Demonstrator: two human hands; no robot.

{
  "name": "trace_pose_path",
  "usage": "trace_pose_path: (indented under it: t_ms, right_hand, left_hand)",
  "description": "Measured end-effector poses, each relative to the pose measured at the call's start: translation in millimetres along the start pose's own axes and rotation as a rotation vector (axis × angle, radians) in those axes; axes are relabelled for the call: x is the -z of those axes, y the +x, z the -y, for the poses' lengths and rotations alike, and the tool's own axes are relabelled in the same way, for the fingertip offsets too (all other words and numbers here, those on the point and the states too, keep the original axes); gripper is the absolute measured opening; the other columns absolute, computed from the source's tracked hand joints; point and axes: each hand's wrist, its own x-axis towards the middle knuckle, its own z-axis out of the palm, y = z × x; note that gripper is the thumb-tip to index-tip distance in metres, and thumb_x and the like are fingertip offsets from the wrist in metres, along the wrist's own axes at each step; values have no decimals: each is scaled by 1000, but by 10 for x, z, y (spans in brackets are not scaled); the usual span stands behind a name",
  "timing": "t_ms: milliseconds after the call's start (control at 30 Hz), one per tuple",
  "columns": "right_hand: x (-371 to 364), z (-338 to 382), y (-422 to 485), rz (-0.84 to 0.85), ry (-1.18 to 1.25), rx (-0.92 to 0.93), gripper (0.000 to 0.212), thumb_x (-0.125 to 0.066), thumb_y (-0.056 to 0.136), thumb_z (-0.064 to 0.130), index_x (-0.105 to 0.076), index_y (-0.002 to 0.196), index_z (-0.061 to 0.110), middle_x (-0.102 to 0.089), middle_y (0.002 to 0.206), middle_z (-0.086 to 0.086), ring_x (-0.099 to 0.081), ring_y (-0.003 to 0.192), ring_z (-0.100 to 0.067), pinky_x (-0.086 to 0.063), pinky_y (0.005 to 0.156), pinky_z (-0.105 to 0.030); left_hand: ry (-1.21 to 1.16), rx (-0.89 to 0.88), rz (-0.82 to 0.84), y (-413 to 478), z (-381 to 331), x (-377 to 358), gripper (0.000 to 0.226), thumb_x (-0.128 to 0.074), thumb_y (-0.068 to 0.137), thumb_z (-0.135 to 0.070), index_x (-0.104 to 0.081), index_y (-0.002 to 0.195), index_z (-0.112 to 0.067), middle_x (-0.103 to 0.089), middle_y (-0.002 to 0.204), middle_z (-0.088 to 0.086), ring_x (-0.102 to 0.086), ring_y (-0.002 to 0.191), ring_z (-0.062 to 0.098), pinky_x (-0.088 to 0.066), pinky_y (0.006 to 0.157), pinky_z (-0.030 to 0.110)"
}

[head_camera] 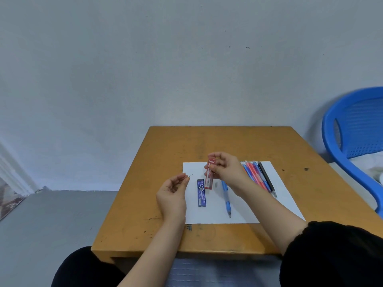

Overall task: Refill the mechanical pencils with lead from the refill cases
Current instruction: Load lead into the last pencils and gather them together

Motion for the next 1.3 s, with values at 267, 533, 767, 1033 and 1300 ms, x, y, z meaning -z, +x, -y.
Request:
trace_pose_path:
  t_ms: [267, 533, 767, 1033, 1300]
  right_hand:
    - [-239, -6, 65, 109, -199, -50, 23, -62, 87, -2, -60, 108, 9, -56, 81, -7, -64, 77, -16, -58, 66, -25]
    - [-362, -65, 134, 218, -670, 59, 25, -66, 88, 13, -63, 113, 13, -58, 81, 3, -53, 76, -8, -42, 64, -16]
    - [-390, -110, 181, 223, -1103, 36, 27, -61, 91, 31, -64, 116, 24, -48, 127, -6, -27, 128, -29, -33, 101, -39]
    - [-267, -37, 136, 163, -817, 80, 35, -61, 90, 34, -60, 125, 26, -57, 127, 1, -29, 130, -19, -34, 100, -35]
    - [-191, 115, 23, 125, -445, 43, 16, -68, 86, 25, -74, 98, 16, -60, 125, -2, -45, 107, -8, -40, 75, -27]
  left_hand:
    - [-19, -42, -119, 19, 8, 4, 15, -71, 81, 3, -68, 85, -11, -69, 83, 2, -63, 68, -4, -48, 61, 11]
    - [7, -38, -168, 8, 0, 9, 15, -71, 82, -3, -67, 87, -17, -68, 85, -3, -62, 71, -7, -47, 61, 8]
    - [0, -32, -147, 13, 4, 4, 16, -71, 82, -2, -66, 85, -18, -68, 84, -2, -63, 71, -5, -48, 61, 9]
    - [19, -38, -99, 16, 20, 10, 14, -73, 81, -4, -67, 84, -16, -69, 83, 0, -64, 72, 0, -52, 65, 14]
    - [31, -48, -33, 32, 39, 14, 16, -75, 79, -2, -67, 80, -16, -70, 79, -2, -64, 72, 4, -51, 65, 16]
